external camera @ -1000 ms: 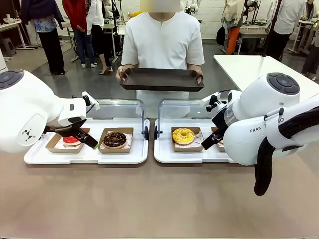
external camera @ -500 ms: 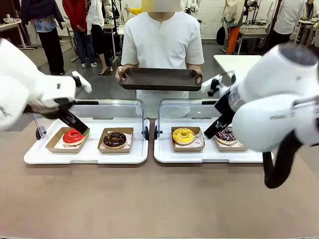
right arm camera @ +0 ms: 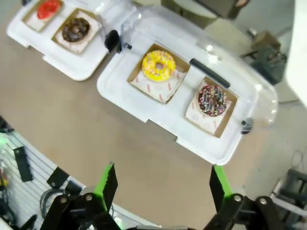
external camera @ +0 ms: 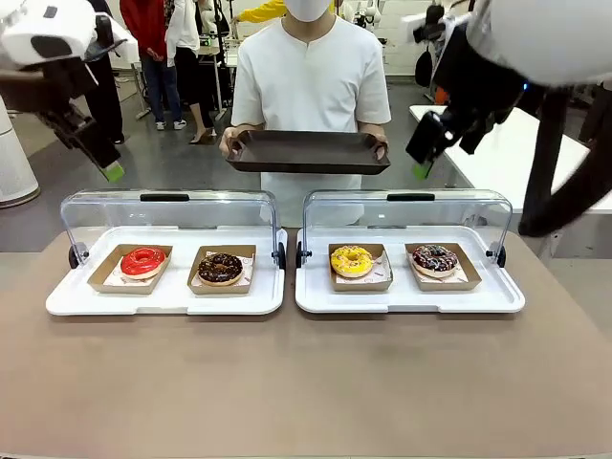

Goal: Provide the desired donut to the person.
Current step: Pick up and lift the Paper togo box containing the Donut pointed at by the person.

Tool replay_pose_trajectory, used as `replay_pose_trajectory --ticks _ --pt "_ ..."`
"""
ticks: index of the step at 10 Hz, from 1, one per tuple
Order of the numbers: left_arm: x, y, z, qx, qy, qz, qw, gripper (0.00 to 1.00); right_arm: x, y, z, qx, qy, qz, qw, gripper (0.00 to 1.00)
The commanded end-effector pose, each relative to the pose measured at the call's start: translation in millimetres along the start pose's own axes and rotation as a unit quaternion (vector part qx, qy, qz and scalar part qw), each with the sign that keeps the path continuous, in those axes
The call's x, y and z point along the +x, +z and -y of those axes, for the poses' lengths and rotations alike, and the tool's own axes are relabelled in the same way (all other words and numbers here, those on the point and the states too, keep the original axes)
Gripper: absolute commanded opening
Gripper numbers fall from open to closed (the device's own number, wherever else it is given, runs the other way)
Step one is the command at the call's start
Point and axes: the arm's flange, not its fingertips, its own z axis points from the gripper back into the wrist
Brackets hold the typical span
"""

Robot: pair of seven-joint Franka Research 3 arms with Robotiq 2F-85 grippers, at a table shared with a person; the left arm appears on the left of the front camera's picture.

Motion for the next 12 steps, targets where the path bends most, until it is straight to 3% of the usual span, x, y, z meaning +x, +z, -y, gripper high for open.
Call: replay_pose_trajectory --ticks 1,2,6,7,9,10,12 --pt "6 -23 -2 0.043 0.027 0.016 0.999 1.0 -10 -6 -4 0.004 0.017 0.006 1.0 1.0" --pt "0 0 0 0.0 0.0 0.0 1.0 1.0 -10 -6 -4 0.004 0.017 0.006 1.0 1.0" --pt "5 -4 -2 0.01 0.006 0.0 1.0 1.0 -4 -3 -3 0.001 0.009 -0.002 1.0 1.0" --pt "-6 -8 -29 -0.081 -0.04 0.014 0.996 1.0 -17 1 44 0.114 0.047 0.017 0.992 1.0" --pt "-27 -25 -75 -0.197 -0.093 0.035 0.975 1.0 -47 0 124 0.254 0.047 0.05 0.965 1.0" --pt "-28 -34 -102 -0.269 -0.115 0.038 0.956 1.0 -56 -7 164 0.323 0.047 0.077 0.942 1.0" --pt "-51 -42 -134 -0.359 -0.148 0.086 0.917 1.0 -78 -24 213 0.406 0.09 0.114 0.902 1.0"
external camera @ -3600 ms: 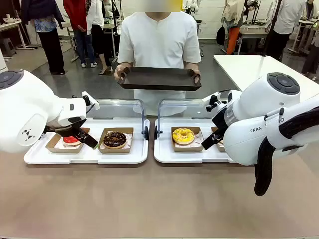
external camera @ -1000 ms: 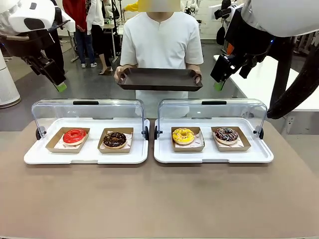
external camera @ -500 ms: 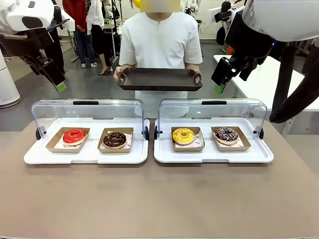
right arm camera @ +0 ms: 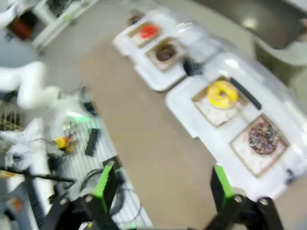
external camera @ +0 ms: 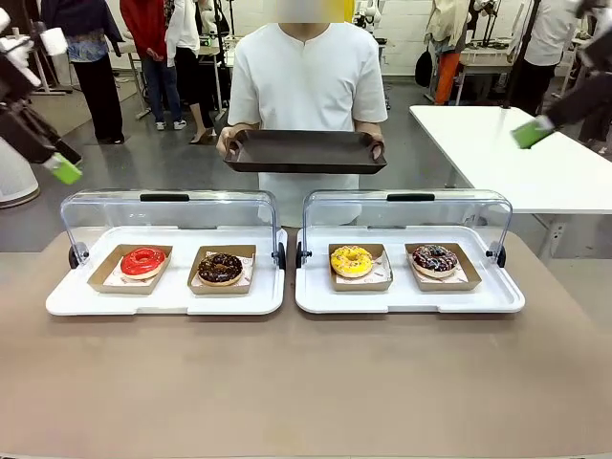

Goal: Provide the desired donut to the person.
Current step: Pick up and lift the Paper togo box containing the Donut pointed at by the person.

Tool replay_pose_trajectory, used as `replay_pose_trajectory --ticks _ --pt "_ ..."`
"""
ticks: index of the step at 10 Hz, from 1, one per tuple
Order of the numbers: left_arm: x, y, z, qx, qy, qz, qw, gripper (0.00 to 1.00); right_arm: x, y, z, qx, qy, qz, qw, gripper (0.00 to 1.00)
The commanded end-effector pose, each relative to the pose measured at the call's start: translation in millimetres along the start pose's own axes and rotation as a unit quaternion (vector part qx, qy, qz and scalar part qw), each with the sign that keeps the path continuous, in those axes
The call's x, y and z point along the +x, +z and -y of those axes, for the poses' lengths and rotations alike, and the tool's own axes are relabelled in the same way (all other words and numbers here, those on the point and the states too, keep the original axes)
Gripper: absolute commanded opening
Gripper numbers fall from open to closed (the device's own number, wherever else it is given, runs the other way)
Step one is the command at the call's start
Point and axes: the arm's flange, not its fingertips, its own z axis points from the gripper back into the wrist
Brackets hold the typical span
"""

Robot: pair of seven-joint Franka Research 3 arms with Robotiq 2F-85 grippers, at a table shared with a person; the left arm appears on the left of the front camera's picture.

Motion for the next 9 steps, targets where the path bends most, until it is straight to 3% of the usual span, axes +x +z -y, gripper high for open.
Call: replay_pose_trajectory --ticks 1,3,5,6,9 --pt "-15 24 -29 -0.075 -0.037 0.029 0.996 1.0 -3 5 31 0.079 0.03 -0.006 0.996 1.0" --pt "-53 21 -37 -0.058 -0.048 0.091 0.993 1.0 -31 11 36 0.054 0.08 0.047 0.994 1.0" --pt "-96 15 -41 -0.025 -0.01 0.15 0.988 1.0 -59 22 39 -0.024 0.043 0.106 0.993 1.0" --pt "-111 16 -43 -0.012 0.005 0.162 0.987 1.0 -70 25 35 -0.053 0.021 0.119 0.991 1.0" --pt "-140 27 -26 0.016 0.023 0.189 0.982 1.0 -109 39 5 -0.103 0.012 0.101 0.989 1.0"
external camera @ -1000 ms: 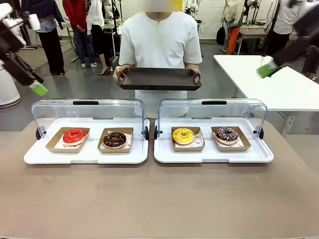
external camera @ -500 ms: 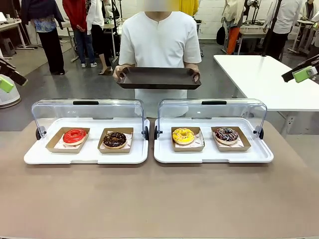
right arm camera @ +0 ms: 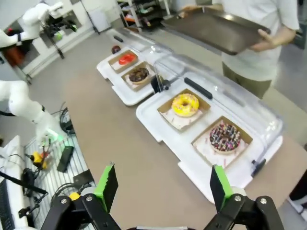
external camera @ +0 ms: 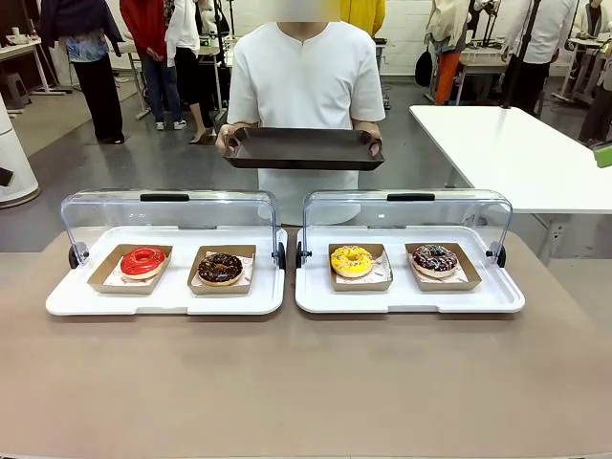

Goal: Provide the desired donut to the person.
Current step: Pick up and lift the Paper togo box containing the Donut pointed at by the person.

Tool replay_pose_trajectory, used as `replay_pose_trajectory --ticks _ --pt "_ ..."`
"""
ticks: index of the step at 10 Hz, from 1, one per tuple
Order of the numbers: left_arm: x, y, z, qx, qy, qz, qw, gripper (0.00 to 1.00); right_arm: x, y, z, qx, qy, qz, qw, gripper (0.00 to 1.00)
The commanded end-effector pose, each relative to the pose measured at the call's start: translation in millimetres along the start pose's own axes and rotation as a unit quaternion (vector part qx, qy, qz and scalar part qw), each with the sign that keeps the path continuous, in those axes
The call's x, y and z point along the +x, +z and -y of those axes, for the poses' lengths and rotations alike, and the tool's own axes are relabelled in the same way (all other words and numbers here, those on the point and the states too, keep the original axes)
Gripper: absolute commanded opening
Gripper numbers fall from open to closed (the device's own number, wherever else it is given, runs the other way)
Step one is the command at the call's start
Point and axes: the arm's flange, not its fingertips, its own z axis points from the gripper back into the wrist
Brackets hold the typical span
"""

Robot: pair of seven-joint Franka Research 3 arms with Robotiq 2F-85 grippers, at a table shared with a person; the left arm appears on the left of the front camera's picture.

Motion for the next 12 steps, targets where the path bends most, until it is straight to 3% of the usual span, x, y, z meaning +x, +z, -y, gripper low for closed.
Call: replay_pose_trajectory --ticks 1,4,7,9,10,12 --pt "1 0 18 0.024 -0.014 0.012 1.0 1.0 -22 7 -26 -0.028 -0.007 -0.009 1.0 1.0" --pt "-3 4 27 0.027 -0.019 0.004 0.999 1.0 -49 30 -26 -0.022 -0.02 0.001 1.0 1.0" --pt "-4 3 32 0.034 -0.033 -0.018 0.999 1.0 -46 35 -12 -0.018 -0.031 0.007 0.999 1.0" --pt "-3 -1 28 0.049 -0.044 -0.062 0.996 1.0 -45 33 -8 -0.006 -0.028 0.012 1.0 1.0" --pt "3 6 28 0.021 -0.021 -0.015 0.999 1.0 -52 34 -15 -0.027 -0.026 0.006 0.999 1.0" --pt "3 6 28 0.021 -0.021 -0.015 0.999 1.0 -52 34 -15 -0.027 -0.026 0.006 0.999 1.0"
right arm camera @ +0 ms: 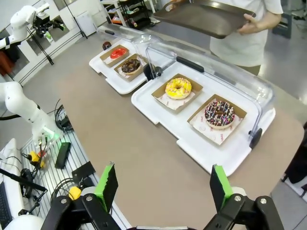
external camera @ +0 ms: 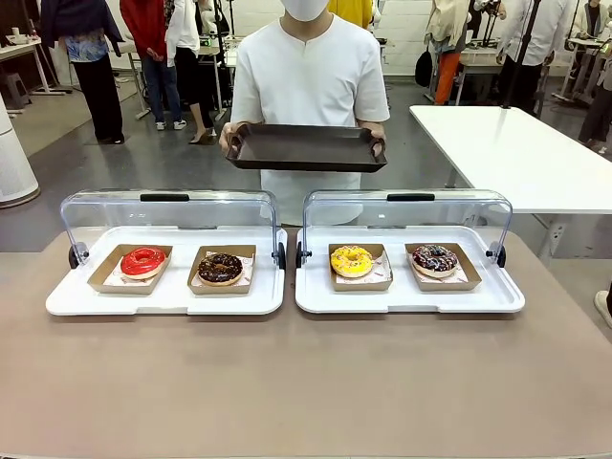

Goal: Provide the desired donut to the person.
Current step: Pick up and lift the Paper togo box containing the Donut pointed at by the person.

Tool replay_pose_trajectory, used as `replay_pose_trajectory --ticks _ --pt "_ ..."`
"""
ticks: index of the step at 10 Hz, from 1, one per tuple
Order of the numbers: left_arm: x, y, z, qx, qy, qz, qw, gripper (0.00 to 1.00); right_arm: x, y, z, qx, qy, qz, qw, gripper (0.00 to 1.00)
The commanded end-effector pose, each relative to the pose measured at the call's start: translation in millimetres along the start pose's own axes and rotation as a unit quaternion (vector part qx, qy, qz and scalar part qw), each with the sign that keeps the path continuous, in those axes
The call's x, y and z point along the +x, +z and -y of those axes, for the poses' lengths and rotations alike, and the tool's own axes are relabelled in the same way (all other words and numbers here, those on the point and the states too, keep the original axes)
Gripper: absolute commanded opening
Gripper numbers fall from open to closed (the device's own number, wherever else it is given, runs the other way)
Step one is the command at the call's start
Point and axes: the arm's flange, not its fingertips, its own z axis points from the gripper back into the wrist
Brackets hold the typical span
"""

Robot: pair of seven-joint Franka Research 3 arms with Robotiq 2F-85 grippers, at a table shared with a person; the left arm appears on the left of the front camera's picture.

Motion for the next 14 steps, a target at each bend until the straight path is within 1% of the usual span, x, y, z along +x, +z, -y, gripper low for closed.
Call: replay_pose_trajectory --ticks 1,14 --pt "0.7 1.9 0.9 -0.005 0.003 0.012 1.0 1.0 -1.4 0.0 -1.1 -0.001 0.0 0.0 1.0 1.0" --pt "0.7 1.9 0.9 -0.005 0.003 0.012 1.0 1.0 -1.4 0.0 -1.1 -0.001 0.0 0.0 1.0 1.0"
